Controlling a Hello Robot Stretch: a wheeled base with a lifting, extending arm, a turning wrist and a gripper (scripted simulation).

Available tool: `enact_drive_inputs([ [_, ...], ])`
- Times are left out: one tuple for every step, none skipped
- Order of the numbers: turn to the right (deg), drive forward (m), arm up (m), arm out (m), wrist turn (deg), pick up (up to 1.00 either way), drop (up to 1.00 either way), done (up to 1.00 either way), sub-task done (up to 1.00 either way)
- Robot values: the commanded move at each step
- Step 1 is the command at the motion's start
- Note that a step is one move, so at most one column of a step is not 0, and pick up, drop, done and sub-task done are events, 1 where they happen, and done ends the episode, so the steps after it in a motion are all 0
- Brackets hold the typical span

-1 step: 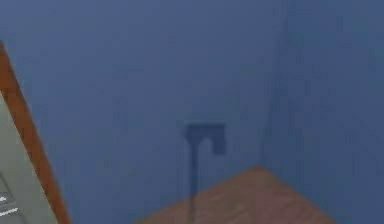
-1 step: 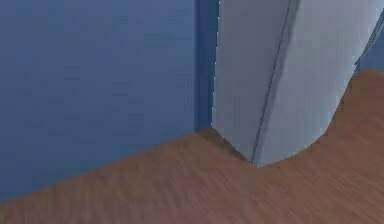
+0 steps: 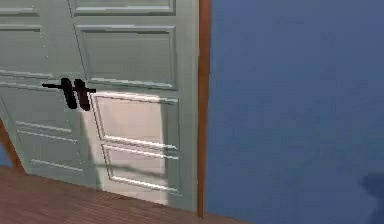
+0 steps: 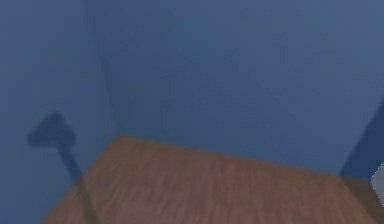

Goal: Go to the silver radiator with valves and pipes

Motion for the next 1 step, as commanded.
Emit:
enact_drive_inputs([
  [-45.0,0.00,0.00,0.00,0.0,0.00,0.00,0.00,0.00],
])
